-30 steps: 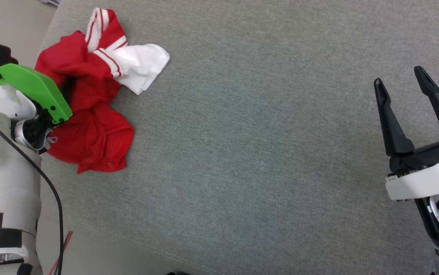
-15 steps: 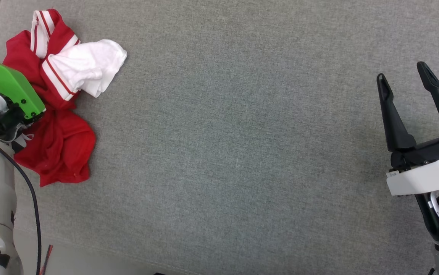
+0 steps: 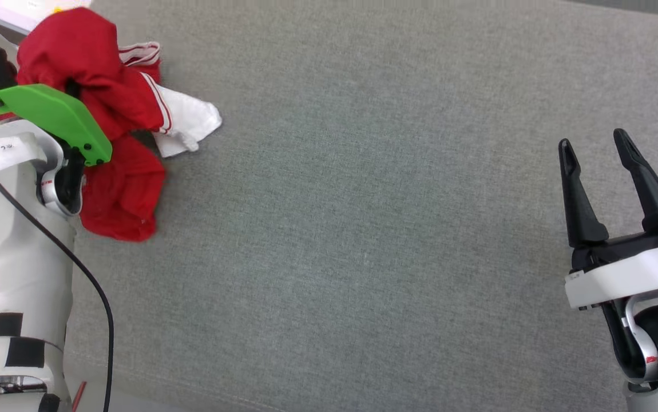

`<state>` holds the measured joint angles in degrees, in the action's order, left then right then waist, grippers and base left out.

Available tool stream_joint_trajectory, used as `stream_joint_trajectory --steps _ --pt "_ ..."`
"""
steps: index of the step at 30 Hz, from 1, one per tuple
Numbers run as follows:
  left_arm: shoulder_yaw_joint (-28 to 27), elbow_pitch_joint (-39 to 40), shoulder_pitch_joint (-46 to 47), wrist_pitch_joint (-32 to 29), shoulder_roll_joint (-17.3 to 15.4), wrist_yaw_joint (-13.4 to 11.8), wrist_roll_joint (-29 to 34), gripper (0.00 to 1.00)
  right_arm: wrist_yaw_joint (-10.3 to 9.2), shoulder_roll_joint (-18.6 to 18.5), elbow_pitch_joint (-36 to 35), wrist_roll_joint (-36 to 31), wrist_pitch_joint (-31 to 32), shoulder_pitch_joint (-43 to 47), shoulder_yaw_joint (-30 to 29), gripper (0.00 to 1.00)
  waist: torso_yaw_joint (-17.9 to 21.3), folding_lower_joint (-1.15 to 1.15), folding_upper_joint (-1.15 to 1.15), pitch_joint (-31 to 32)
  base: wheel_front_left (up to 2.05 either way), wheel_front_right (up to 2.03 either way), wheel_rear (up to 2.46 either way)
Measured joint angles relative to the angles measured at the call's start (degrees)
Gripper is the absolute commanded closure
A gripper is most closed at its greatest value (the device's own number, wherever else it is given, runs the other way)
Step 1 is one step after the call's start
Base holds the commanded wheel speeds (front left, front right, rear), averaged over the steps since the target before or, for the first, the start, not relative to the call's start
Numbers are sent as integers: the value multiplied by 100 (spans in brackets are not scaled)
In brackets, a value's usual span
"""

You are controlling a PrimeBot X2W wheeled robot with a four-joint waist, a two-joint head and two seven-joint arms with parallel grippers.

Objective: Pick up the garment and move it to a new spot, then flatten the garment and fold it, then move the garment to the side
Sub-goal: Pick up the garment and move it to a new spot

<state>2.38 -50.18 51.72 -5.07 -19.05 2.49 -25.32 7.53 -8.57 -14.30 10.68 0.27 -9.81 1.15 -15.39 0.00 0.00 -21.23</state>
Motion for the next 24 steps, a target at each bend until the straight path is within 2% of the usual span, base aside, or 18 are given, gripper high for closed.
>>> stream_joint_trajectory --steps 5,9,17,24 --pt "219 514 -74 402 137 -7 201 100 0 215 177 -56 -57 110 -113 0 77 0 0 446 0 0 0" --pt "470 1025 -386 434 346 -12 260 100 0 315 286 -111 -104 262 -162 0 281 0 0 713 0 0 0" --pt "1087 2282 -1330 -135 825 130 265 100 0 464 375 -145 -156 493 -323 0 998 0 0 1018 0 0 0" --pt "2087 2900 -2078 -905 1329 350 168 100 0 525 378 -118 -163 641 -483 0 1694 -1 0 1160 0 0 0"
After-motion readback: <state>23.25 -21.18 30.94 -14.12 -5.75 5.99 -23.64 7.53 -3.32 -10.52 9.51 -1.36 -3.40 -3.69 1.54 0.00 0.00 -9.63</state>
